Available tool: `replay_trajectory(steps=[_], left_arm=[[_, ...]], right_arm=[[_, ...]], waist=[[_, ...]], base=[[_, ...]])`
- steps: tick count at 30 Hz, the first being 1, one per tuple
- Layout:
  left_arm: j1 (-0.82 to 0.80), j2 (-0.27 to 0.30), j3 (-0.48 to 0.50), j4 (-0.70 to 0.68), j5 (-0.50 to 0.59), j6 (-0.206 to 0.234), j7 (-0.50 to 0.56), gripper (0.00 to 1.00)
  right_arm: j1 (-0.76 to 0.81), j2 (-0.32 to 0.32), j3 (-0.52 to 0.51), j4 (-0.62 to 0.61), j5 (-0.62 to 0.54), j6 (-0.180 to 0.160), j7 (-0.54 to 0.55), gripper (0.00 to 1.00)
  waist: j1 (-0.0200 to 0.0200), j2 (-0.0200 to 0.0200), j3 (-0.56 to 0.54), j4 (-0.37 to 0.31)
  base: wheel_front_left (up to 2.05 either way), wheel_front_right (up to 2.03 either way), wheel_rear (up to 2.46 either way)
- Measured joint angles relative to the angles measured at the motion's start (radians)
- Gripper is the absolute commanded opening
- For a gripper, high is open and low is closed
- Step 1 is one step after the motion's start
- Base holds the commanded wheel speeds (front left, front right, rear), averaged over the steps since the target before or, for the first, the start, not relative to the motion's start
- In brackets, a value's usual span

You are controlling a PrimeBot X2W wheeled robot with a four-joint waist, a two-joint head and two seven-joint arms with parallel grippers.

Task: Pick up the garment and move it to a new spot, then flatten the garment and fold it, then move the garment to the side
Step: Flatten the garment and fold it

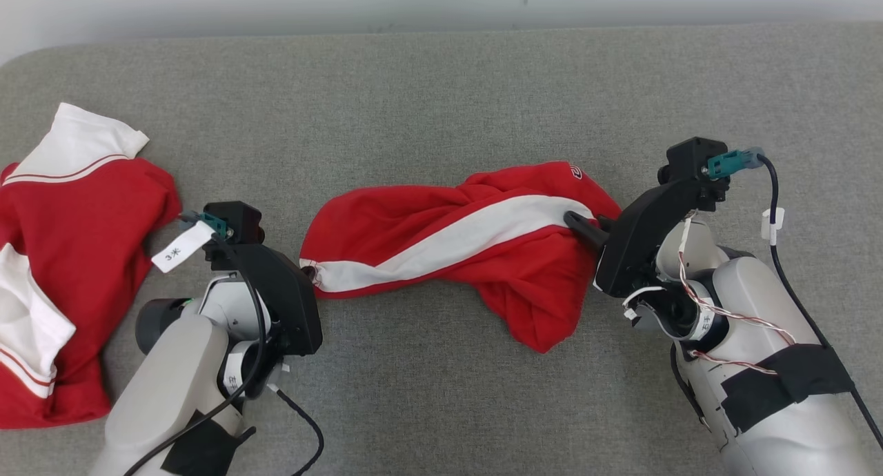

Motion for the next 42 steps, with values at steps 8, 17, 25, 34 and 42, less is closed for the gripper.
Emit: replay_trajectory(steps=[8,17,25,34,42], left_arm=[[-0.024,-0.002,0.034,0.004,-0.002,0.001,-0.052,0.00],[-0.056,-0.031,0.081,0.002,-0.008,0.012,-0.181,0.00],[-0.118,-0.038,0.134,-0.037,0.005,0.027,-0.367,0.00],[-0.096,-0.050,0.138,-0.105,0.009,0.011,-0.487,0.00],[-0.024,-0.069,0.159,-0.323,-0.067,-0.025,-0.510,0.00]], right_arm=[[-0.030,0.001,-0.010,0.021,0.027,0.000,-0.084,0.00],[-0.062,0.001,-0.009,0.016,0.034,0.000,-0.188,0.00],[-0.104,0.001,-0.027,-0.035,-0.003,0.000,-0.326,0.00],[-0.054,-0.007,-0.033,-0.207,-0.045,-0.003,-0.400,0.00],[0.063,-0.027,-0.086,-0.559,-0.039,-0.003,-0.402,0.00]], waist=[[0.0000,0.0000,-0.009,-0.002],[0.0000,0.0000,-0.052,-0.014],[0.0000,0.0000,-0.103,-0.025],[0.0000,-0.0001,-0.164,-0.033],[-0.0002,-0.0001,-0.199,-0.043]], base=[[0.00,0.00,0.00],[0.00,0.00,0.00],[0.00,0.00,0.00],[0.00,0.00,0.00],[0.00,0.00,0.00]])
